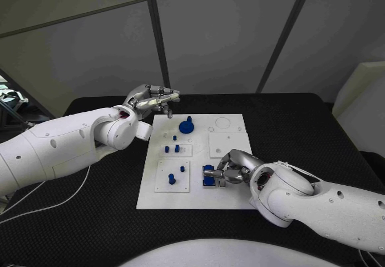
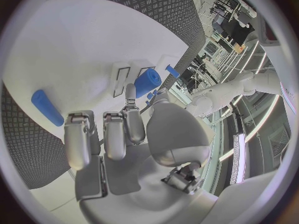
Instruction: Assemble the parts on the task board
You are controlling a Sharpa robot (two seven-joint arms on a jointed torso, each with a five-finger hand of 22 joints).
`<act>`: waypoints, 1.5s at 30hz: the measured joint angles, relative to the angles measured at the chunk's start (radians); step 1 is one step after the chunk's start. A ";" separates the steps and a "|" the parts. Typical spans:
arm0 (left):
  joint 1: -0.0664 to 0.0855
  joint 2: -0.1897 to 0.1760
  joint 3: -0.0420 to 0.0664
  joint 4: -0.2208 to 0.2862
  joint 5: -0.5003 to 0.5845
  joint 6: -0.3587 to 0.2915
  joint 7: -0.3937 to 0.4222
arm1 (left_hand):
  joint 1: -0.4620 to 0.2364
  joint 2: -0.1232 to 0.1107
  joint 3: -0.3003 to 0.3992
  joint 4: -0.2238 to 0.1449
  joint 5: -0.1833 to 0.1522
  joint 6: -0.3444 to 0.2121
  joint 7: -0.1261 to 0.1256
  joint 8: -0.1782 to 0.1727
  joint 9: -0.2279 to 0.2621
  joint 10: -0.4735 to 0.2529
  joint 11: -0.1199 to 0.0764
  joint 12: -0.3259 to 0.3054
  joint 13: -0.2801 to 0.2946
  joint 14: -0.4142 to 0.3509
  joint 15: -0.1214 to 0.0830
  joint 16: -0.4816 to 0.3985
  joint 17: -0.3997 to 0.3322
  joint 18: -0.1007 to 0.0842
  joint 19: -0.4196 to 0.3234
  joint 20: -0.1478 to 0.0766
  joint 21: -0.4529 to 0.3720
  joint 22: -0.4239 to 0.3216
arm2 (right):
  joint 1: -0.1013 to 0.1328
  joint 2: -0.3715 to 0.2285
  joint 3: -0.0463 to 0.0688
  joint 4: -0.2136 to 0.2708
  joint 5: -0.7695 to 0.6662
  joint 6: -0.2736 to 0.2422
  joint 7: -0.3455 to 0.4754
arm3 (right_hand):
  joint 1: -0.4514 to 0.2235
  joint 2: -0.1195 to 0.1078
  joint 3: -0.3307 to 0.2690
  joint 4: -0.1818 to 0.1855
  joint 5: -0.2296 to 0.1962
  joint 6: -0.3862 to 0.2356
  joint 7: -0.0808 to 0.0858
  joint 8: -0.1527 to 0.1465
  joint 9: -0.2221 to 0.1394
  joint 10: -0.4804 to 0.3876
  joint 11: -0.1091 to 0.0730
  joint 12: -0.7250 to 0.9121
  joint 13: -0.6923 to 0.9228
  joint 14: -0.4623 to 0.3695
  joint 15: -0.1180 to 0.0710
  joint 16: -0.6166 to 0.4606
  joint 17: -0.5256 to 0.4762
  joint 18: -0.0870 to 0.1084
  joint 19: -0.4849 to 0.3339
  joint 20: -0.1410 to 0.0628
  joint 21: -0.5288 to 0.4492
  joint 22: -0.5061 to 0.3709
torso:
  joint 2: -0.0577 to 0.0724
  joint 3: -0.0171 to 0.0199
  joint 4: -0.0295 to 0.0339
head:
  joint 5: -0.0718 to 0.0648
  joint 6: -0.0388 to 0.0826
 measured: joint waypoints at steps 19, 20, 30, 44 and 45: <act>0.000 -0.001 0.000 0.000 0.000 -0.002 0.000 | 0.000 0.000 0.000 0.000 0.000 0.000 0.000 0.000 0.000 0.000 0.000 0.000 0.000 0.000 0.000 0.000 0.000 0.048 0.000 0.000 0.000 0.000 | 0.000 -0.019 0.000 0.014 -0.009 -0.013 0.067 | 0.202 0.002 0.031 -0.064 0.074 -0.014 -0.007 0.039 0.093 0.000 -0.007 -0.012 0.010 0.000 -0.007 0.000 0.000 0.000 -0.002 -0.009 0.000 0.000 | -0.001 -0.0004 -0.0002 | 0.003 0.002; 0.000 -0.001 0.000 0.000 0.000 -0.002 0.000 | 0.000 0.000 0.000 0.000 0.000 0.000 0.000 0.000 0.000 0.000 0.000 0.000 0.000 0.000 0.000 0.000 0.000 0.047 0.000 0.000 0.000 0.000 | 0.000 -0.017 0.000 0.012 -0.009 -0.012 0.068 | 0.202 0.002 0.031 -0.064 0.074 -0.014 -0.007 0.042 0.094 0.000 -0.007 -0.012 0.010 0.000 -0.007 0.000 0.000 0.000 -0.002 -0.009 0.000 0.000 | 0.000 -0.0004 0.0000 | 0.002 0.002; 0.000 -0.001 0.000 0.001 0.000 -0.002 0.000 | 0.000 0.000 0.000 0.000 0.000 0.000 0.000 0.000 0.000 0.000 0.000 0.000 0.000 0.000 0.000 0.000 -0.001 -0.028 0.000 0.000 0.000 -0.001 | 0.000 -0.002 0.000 -0.016 -0.009 -0.007 0.064 | 0.216 0.016 0.038 -0.071 0.084 -0.014 -0.007 0.047 0.110 0.002 -0.009 -0.012 0.047 0.002 -0.009 0.000 0.000 0.000 -0.002 -0.009 0.000 0.000 | 0.000 -0.0006 0.0006 | 0.003 -0.002; 0.000 -0.003 0.000 0.002 0.000 -0.002 0.000 | 0.000 0.000 0.000 0.000 0.000 0.000 0.000 0.000 0.000 0.000 0.000 0.000 0.000 0.000 0.000 0.000 -0.001 -0.028 0.000 0.000 0.000 -0.001 | 0.000 -0.062 0.000 0.017 -0.001 -0.026 0.092 | 0.278 -0.011 0.059 -0.130 0.050 -0.030 -0.012 0.041 0.134 -0.002 -0.016 -0.010 0.083 -0.002 -0.012 -0.005 0.000 0.000 -0.002 -0.016 0.000 0.000 | 0.000 0.0002 0.0002 | 0.001 -0.001; 0.000 -0.004 0.000 0.002 0.000 -0.003 0.000 | 0.000 0.000 0.000 0.000 0.000 0.000 0.000 0.000 0.000 0.000 0.000 0.000 0.000 0.000 0.000 0.000 -0.001 -0.028 0.000 0.000 0.000 -0.001 | 0.000 -0.076 -0.001 0.024 0.005 -0.037 0.102 | 0.280 -0.010 0.059 -0.130 0.059 -0.030 -0.012 0.036 0.133 -0.002 -0.016 -0.009 0.083 -0.002 -0.012 -0.005 0.000 0.000 -0.002 -0.016 0.000 0.000 | 0.000 0.0002 0.0000 | -0.001 0.000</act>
